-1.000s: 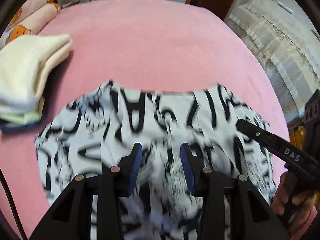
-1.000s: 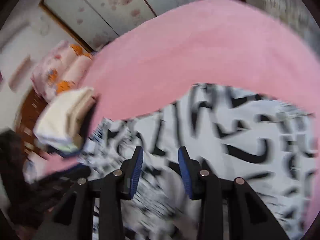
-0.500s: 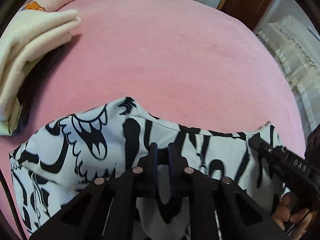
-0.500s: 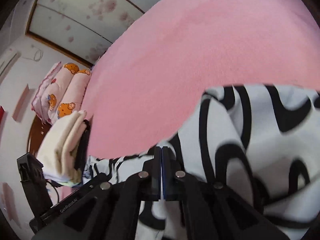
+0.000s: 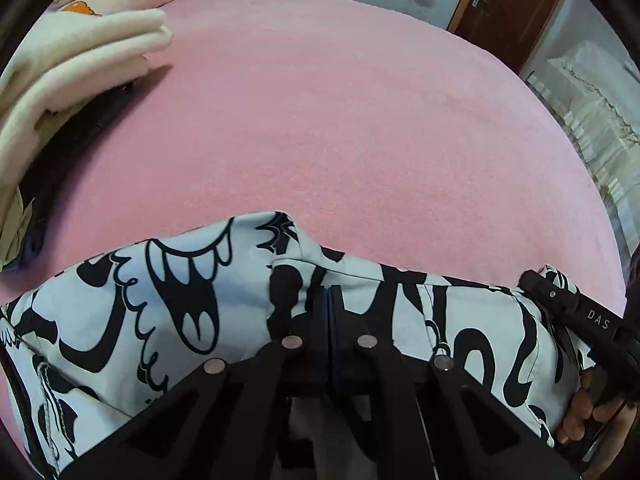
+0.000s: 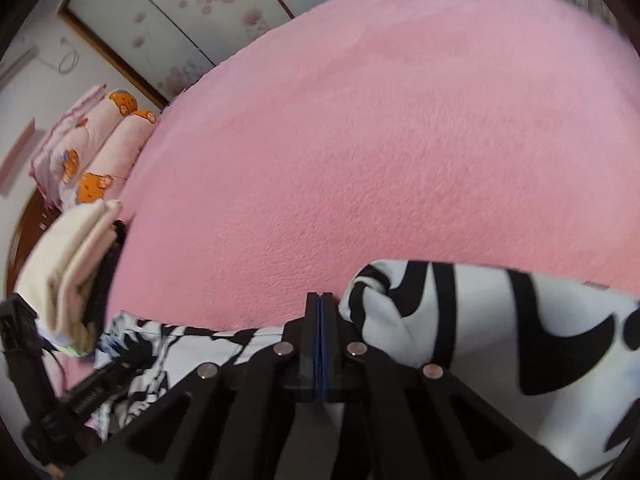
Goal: Fold large clothes
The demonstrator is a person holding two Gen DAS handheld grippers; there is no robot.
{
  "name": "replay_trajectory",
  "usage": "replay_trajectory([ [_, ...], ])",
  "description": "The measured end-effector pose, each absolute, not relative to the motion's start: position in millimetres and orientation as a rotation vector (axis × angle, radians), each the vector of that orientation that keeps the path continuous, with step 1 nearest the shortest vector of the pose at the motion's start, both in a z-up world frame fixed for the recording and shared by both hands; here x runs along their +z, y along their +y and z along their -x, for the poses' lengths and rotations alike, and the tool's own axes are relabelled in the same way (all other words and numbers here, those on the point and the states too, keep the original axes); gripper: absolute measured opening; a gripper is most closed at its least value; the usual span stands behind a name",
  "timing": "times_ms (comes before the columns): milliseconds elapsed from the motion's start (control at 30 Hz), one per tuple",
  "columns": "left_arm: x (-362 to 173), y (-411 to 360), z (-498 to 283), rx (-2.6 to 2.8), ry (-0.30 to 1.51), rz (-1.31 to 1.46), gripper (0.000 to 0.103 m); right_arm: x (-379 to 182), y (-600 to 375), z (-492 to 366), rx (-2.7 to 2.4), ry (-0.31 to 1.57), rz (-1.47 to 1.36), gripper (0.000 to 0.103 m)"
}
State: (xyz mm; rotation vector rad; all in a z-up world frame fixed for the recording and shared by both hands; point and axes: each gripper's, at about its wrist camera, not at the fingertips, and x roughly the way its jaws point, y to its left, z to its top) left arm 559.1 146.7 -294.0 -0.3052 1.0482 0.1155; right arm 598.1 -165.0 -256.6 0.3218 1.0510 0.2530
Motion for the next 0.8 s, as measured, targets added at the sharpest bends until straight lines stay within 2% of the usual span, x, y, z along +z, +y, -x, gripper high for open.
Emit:
replay_trajectory([
  [367, -282.5, 194.0, -577.0, 0.208, 1.023, 0.187, 0.004, -238.1, -179.6, -596.7, 0.256, 1.039, -0.211, 0.0],
  [467, -287.6, 213.3, -575.2, 0.237, 1.051, 0.239, 0.003, -234.7, -184.9, -593.0, 0.227, 1.03, -0.156, 0.0],
  [567, -292.0, 229.0, -573.6, 0.23, 1.056, 0.292, 0.003, -234.6, -201.8, -589.8, 0.094, 1.042, -0.079, 0.0],
  [667, -293.9, 233.7, -569.8, 0.245, 1.063, 0.274, 0.003, -234.0, -234.2, -584.2, 0.1, 1.051, -0.165, 0.0],
  [800, -296.0, 239.4, -560.8, 0.282, 1.07, 0.229, 0.003, -222.3, -269.8, -567.4, -0.027, 1.018, -0.08, 0.0],
])
